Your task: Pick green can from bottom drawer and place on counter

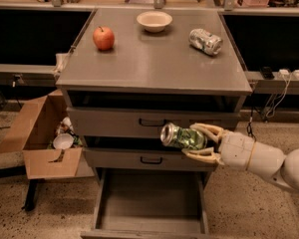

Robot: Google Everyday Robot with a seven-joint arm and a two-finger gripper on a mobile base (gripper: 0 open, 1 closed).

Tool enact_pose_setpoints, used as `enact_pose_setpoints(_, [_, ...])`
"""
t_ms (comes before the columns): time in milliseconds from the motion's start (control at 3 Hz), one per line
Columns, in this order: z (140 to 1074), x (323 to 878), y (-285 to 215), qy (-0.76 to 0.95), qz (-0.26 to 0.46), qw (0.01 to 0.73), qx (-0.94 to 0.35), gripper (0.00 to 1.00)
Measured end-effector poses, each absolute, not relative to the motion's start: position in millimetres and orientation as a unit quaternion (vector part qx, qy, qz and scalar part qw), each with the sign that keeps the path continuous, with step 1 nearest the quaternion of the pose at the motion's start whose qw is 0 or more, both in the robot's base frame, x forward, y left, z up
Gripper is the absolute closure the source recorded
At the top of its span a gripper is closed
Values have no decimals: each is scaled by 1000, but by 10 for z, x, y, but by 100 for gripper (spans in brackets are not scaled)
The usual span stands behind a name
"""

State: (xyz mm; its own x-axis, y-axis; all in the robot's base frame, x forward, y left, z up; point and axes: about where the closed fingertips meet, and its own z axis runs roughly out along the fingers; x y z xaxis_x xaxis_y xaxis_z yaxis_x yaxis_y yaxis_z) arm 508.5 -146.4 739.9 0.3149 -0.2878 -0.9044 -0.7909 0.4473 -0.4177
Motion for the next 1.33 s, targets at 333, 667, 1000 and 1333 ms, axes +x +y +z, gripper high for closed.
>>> enact_pose_setpoints(333, [7798,5315,-1834,595,142,608,-506,100])
enact_pose_setpoints(667, [8020,5500,-2061,624,106,577,-516,100])
enact_pose_setpoints(1000, [8025,5500,-2060,623,107,577,-516,100])
enact_pose_setpoints(1333, [8242,5527,-2299,635,106,584,-494,100])
